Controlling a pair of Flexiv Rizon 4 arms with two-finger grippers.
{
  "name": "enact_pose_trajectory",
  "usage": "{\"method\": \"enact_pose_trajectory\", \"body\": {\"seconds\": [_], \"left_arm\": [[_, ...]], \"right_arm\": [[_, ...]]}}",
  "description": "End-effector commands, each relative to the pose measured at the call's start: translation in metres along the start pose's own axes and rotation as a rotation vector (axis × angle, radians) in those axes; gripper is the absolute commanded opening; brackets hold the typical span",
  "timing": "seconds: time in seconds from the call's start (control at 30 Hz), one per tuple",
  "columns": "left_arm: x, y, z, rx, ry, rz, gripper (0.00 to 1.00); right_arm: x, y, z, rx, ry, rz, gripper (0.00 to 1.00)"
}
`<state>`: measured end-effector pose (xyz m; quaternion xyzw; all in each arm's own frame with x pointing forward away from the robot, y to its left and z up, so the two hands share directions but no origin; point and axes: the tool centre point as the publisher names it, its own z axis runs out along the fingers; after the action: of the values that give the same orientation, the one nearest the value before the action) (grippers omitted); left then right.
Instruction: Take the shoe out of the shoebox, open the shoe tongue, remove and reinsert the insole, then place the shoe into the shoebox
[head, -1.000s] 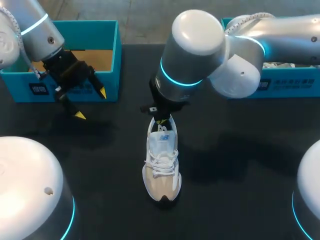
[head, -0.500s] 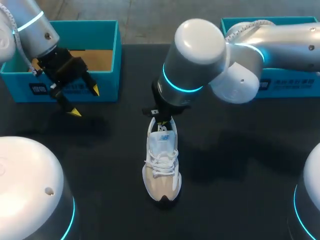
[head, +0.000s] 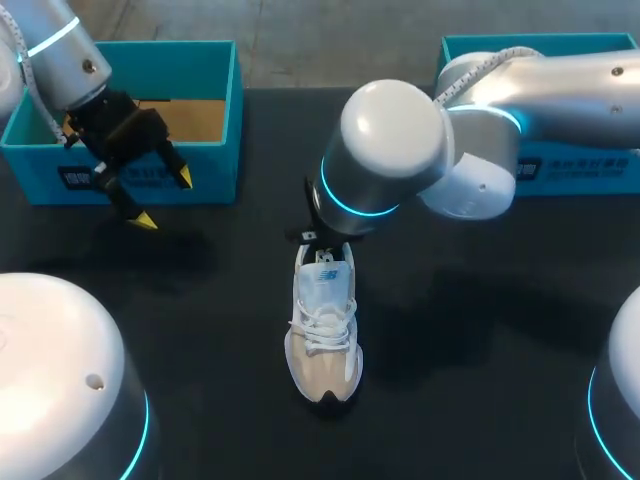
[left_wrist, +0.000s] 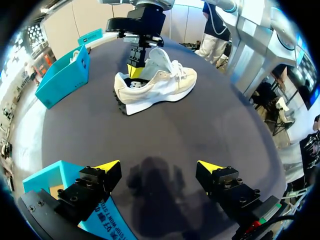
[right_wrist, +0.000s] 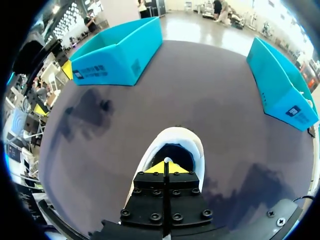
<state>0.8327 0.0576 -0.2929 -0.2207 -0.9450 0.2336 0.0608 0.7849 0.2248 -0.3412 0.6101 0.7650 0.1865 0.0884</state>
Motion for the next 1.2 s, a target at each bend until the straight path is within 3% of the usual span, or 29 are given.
{"method": "enact_pose_trajectory", "body": {"seconds": [0.03,0.77,1.2], "left_arm": [[0.001,0.000,0.000,-0.003,0.000,0.000,1.00],[0.001,0.000,0.000,-0.003,0.000,0.000,1.00],[0.001,0.000,0.000,-0.003,0.000,0.000,1.00]], "right_arm": [[0.001,0.001,0.004,-0.008,-0.010,0.002,0.00],[-0.010,0.006,0.037,0.000,-0.009,-0.011,0.00],[-0.015,-0.003,0.061,0.066,0.010,-0.010,0.00]]}}
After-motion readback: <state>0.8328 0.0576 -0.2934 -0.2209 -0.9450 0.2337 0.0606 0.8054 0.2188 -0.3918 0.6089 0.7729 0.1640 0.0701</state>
